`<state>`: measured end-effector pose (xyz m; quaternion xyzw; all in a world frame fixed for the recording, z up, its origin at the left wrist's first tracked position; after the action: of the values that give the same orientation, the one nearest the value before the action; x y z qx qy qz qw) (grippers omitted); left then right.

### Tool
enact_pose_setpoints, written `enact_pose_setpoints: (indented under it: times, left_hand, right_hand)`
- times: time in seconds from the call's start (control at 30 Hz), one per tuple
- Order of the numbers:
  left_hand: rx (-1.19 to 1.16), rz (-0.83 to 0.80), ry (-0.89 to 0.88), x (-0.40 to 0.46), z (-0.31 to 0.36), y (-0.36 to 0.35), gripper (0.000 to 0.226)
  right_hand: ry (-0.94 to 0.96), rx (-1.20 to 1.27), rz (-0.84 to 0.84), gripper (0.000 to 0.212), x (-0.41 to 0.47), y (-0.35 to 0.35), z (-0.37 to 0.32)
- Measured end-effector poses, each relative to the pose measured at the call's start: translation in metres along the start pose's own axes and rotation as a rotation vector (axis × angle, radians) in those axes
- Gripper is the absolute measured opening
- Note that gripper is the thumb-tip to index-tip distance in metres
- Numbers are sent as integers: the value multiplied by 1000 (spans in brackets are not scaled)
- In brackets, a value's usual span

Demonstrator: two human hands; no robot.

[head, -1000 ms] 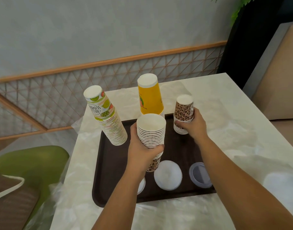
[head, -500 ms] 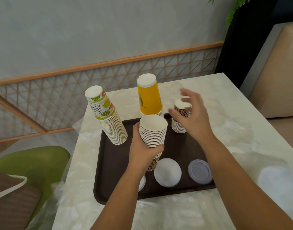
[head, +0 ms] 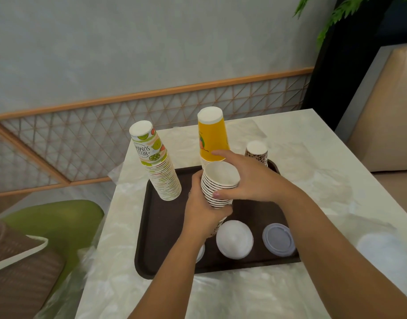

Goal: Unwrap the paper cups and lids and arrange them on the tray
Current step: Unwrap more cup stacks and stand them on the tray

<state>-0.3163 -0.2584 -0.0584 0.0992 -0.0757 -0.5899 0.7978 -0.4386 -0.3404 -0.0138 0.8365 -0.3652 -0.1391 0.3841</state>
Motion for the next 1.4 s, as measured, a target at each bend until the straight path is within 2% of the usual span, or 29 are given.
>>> enact_pose_setpoints:
  times: [0.37,0.57,0.67,0.83,0.97,1.13,1.2,1.23,1.33,1.4]
  left_hand:
    - [83,-22,17,-2,0,-3,82]
    - [121,-59,-25,-3,2,-8,83]
    - [103,-72,-25,-2,3,-10,82]
    - [26,-22,3,0,1,1,79]
    - [-67,41,15,3,1,7,76]
    - [-118,83,-4,7,5,3,81]
    - [-129,76,-22,10,7,2,79]
    - [-126,72,-28,11,8,3,78]
    - [-102,56,-24,12,7,3,80]
    - [-79,54,-16,12,5,2,82]
  right_hand:
    - [-18,137,52,65,-7,34,7]
    - [-12,16,-109,78,-7,27,0]
    - [1,-1,-86,76,-7,26,-2]
    - [13,248,62,69,-17,47,4]
    - [-30,307,25,62,-23,51,16]
    - [-99,239,-32,72,-20,37,26]
    - [-123,240,34,67,-18,35,29]
    - [-127,257,118,65,-16,36,29]
    - [-141,443,491,69,-4,43,38]
    - [-163,516,658,71,9,41,51]
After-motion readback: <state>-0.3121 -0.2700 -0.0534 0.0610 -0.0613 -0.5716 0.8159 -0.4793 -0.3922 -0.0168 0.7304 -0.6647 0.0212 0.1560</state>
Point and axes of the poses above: each hand's wrist, its own x-axis towards the middle knuckle, its own y-axis out of the back of the hand, z = x × y, the point moved 2 cm from there along x, towards the middle knuckle, and after that the axes turned 4 degrees about -x, right-handed, at the moved point
